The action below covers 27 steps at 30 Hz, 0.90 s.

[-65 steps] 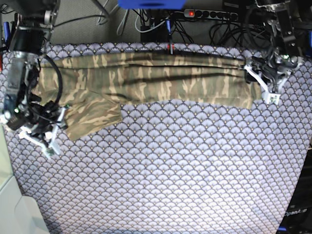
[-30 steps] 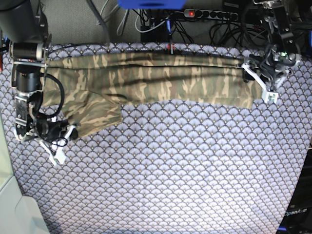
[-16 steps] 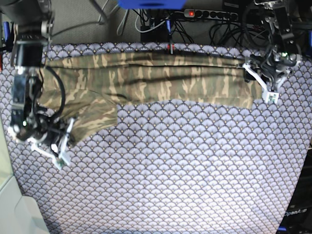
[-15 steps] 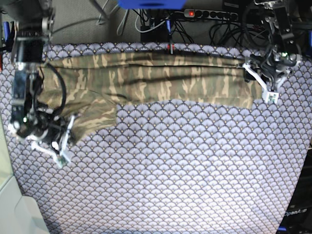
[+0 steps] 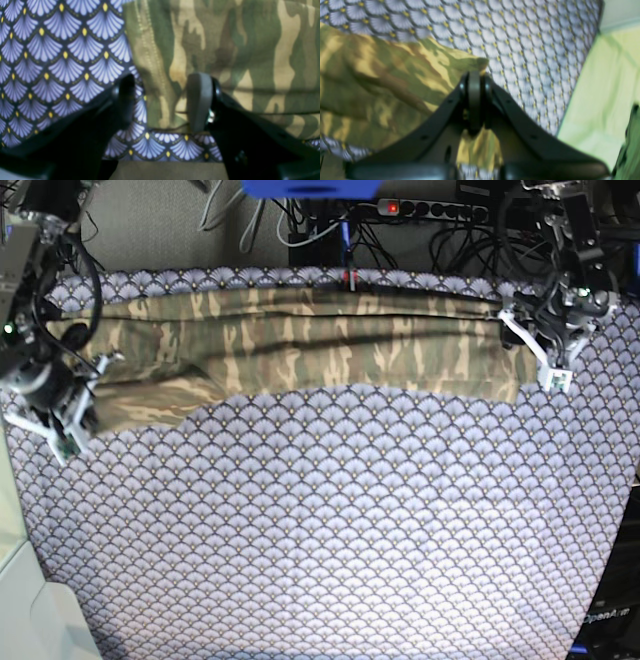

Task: Fold the T-shirt properly
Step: 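Fold the sleeve flap up onto the folded strip with the right gripper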

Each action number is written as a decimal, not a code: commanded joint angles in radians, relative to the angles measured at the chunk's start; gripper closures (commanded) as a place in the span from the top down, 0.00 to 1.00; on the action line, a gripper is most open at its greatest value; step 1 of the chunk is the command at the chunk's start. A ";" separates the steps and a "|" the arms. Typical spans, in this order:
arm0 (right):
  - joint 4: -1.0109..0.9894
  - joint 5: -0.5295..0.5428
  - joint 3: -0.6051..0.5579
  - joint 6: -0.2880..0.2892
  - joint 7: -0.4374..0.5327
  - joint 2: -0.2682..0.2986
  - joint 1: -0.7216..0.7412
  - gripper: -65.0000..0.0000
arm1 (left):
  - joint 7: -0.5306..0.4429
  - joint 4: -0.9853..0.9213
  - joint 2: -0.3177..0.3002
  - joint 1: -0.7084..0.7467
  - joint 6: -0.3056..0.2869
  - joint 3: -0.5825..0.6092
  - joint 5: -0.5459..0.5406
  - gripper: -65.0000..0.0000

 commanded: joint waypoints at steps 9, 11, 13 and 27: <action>0.019 0.004 0.113 -0.001 0.020 -0.025 -0.122 0.01 | -0.023 0.015 -0.014 -0.006 -0.002 -0.005 -0.004 0.50; 0.019 0.004 0.119 -0.001 0.020 -0.041 -0.144 0.01 | -0.023 0.015 -0.026 -0.005 -0.002 -0.002 -0.004 0.50; 0.019 0.004 0.119 -0.001 0.020 -0.054 -0.167 0.01 | -0.023 0.015 -0.032 -0.001 -0.002 -0.002 -0.004 0.50; 0.019 0.004 0.228 -0.001 0.090 -0.102 -0.259 0.01 | -0.019 0.015 -0.084 0.005 -0.002 -0.005 -0.013 0.50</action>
